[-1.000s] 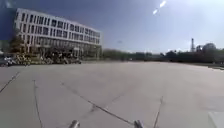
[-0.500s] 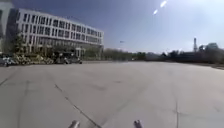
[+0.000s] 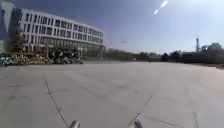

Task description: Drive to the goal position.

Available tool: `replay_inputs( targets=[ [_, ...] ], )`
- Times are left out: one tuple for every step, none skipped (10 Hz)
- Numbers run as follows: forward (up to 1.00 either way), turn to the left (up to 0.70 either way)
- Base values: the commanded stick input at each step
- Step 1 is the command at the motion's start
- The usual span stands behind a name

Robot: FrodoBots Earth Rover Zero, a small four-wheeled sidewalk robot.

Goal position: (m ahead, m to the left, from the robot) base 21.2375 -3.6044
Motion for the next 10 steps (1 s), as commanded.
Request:
replay_inputs(
  targets=[
    [0.7, -0.35],
    [0.7, -0.35],
    [0.7, -0.35],
    [0.7, -0.35],
    [0.7, -0.35],
    [0.7, -0.35],
    [0.7, -0.35],
    [0.7, -0.35],
    [0.7, -0.35],
    [0.7, -0.32]
  ],
)
